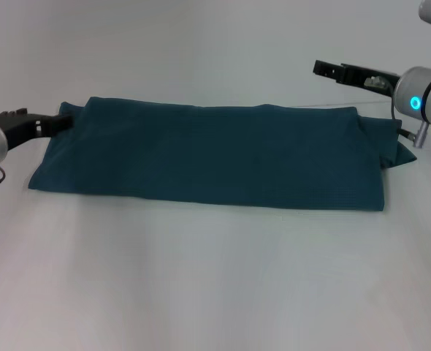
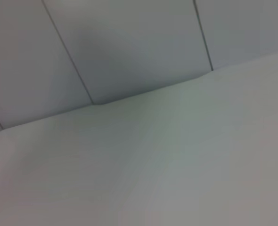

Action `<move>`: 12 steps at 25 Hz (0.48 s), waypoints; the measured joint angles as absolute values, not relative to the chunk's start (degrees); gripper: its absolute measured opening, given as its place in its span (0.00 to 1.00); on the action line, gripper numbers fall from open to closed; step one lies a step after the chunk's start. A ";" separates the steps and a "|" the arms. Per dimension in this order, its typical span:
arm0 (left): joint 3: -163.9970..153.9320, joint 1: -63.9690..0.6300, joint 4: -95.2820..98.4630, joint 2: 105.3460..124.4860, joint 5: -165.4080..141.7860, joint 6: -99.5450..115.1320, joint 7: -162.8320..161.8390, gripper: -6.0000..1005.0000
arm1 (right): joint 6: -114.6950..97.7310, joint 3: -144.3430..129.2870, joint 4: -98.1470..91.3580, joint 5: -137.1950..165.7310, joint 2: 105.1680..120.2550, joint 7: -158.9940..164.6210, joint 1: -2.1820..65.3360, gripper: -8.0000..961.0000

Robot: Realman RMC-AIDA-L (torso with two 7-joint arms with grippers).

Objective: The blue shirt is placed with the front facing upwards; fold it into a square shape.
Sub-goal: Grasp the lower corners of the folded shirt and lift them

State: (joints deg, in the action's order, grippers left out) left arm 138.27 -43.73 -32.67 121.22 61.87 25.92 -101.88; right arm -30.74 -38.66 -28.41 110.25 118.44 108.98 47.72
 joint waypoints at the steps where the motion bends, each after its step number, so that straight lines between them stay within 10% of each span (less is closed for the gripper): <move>1: 138.22 -43.44 -32.69 121.21 61.57 25.88 -101.82 0.85 | -30.75 -38.60 -28.53 110.24 118.62 108.98 47.43 0.89; 12: 137.48 -44.64 -27.04 117.17 52.79 29.29 -116.22 0.88 | -31.76 -38.36 -28.40 110.16 118.71 109.56 45.09 0.96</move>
State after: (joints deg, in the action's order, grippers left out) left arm 137.48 -44.64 -27.04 117.17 52.79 29.29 -116.22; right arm -31.77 -38.36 -28.40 110.16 118.71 109.56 45.09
